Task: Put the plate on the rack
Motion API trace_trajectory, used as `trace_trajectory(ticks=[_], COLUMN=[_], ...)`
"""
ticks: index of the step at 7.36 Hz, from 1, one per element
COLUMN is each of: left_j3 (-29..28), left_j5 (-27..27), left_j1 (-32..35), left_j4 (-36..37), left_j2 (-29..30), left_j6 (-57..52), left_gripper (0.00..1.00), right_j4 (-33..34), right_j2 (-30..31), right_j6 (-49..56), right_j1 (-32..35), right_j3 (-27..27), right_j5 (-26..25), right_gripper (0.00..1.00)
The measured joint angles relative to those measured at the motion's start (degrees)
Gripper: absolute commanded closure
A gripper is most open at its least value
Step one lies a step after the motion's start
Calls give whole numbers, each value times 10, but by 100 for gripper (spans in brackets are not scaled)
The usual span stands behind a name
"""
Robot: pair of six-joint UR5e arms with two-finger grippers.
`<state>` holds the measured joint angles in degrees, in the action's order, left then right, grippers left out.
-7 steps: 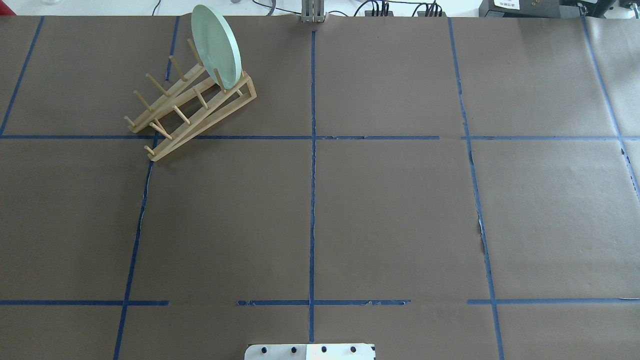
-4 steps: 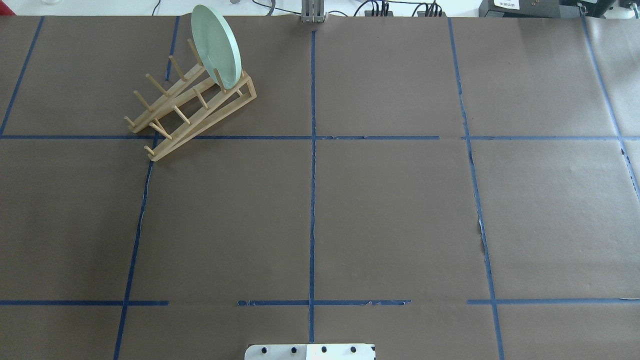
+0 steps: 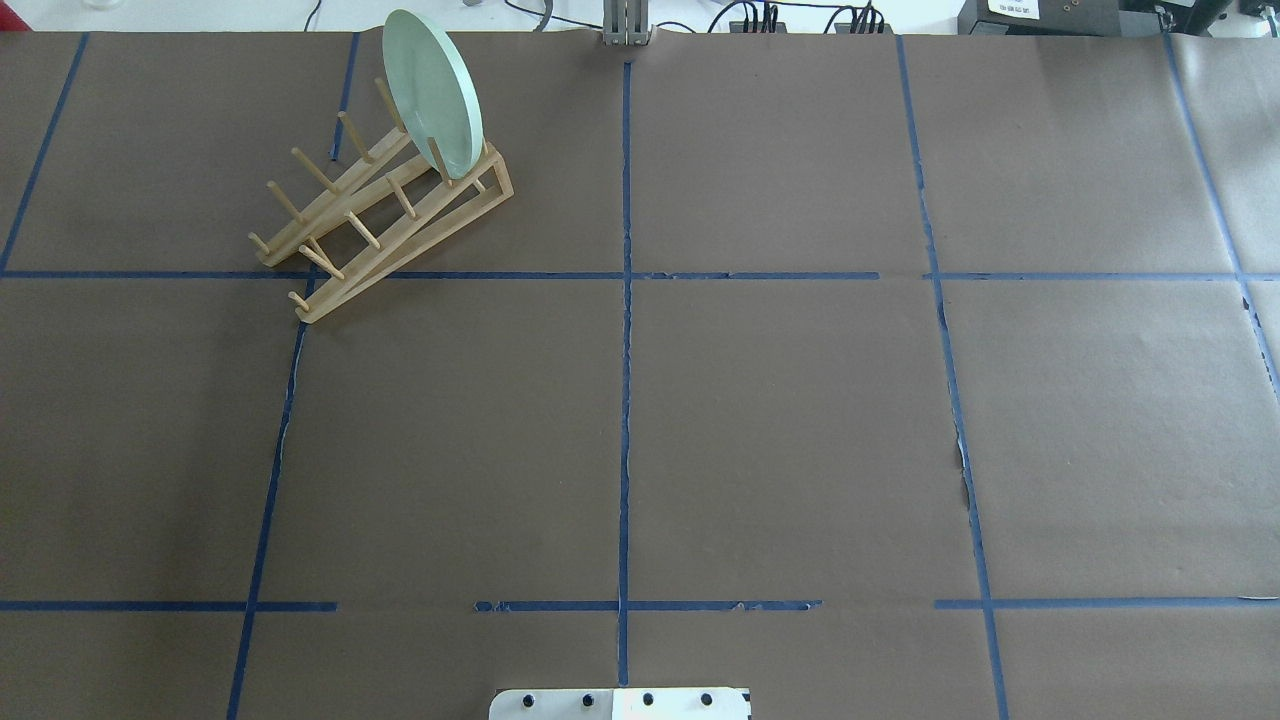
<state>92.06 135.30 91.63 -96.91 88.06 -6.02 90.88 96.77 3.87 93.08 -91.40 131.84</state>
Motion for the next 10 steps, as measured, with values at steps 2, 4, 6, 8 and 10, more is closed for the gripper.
trace_trajectory(ticks=[2,4,6,8,10], left_j3=[6,4,5,-1,-4], left_j5=[-1,-1,-1,2,3], left_j1=[0,-1,0,-2,-2], left_j4=[2,3,2,3,6], left_j2=[-12,-18,-25,-33,-35], left_j6=[-1,0,0,2,3], left_gripper=[0,0,0,0,0], right_j4=[0,0,0,0,0], right_j2=[0,0,0,0,0], right_j6=[0,0,0,0,0], right_j1=[0,0,0,0,0], right_j3=[0,0,1,1,1], right_j5=[0,0,0,0,0], right_gripper=[0,0,0,0,0])
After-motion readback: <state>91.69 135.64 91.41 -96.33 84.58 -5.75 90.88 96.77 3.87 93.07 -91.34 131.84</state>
